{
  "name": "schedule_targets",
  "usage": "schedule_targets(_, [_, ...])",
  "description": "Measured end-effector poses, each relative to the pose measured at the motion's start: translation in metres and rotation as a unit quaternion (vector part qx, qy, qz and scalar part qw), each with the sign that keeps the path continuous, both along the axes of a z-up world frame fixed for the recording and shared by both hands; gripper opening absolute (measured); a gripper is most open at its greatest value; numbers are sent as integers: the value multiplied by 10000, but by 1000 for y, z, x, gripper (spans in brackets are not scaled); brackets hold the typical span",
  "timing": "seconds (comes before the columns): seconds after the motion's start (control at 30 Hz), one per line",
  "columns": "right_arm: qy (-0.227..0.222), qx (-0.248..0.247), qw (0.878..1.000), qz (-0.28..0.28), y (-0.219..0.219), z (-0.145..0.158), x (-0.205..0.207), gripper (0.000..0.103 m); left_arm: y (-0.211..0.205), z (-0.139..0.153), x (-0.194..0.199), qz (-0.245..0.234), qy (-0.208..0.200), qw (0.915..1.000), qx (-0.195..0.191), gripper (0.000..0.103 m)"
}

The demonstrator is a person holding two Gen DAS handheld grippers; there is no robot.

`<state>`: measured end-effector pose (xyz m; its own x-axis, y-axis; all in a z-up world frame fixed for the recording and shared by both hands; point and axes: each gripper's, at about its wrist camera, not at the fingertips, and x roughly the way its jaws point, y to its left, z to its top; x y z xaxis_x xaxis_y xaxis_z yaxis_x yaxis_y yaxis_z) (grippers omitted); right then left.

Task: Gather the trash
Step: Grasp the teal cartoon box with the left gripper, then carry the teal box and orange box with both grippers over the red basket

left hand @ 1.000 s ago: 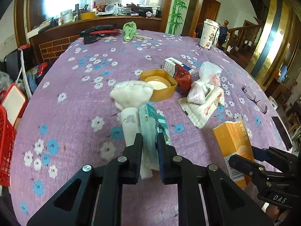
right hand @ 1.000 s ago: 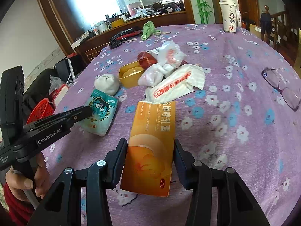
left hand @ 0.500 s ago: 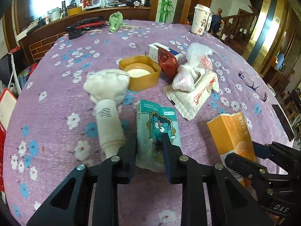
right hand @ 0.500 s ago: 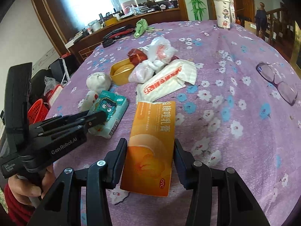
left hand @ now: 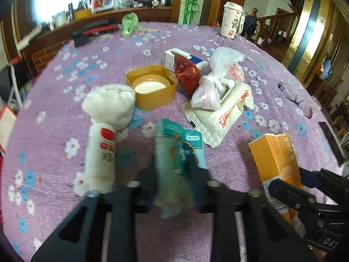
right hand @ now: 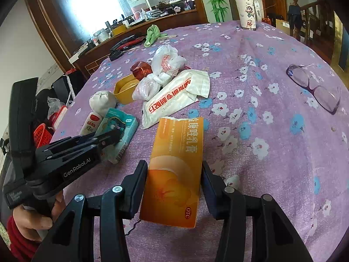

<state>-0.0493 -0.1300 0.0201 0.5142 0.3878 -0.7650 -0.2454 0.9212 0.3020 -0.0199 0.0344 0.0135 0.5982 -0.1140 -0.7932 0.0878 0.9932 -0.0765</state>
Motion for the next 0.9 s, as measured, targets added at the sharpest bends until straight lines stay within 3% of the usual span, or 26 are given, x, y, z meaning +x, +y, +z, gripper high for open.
schedule_targets(0.47, [-192, 12, 9995, 262, 19, 11, -11, 52, 31, 42, -45, 213, -708, 9972, -97, 12])
schedule_targets(0.9, [-285, -118, 9982, 513, 41, 17, -19, 52, 65, 44, -72, 458, -747, 9960, -186, 13])
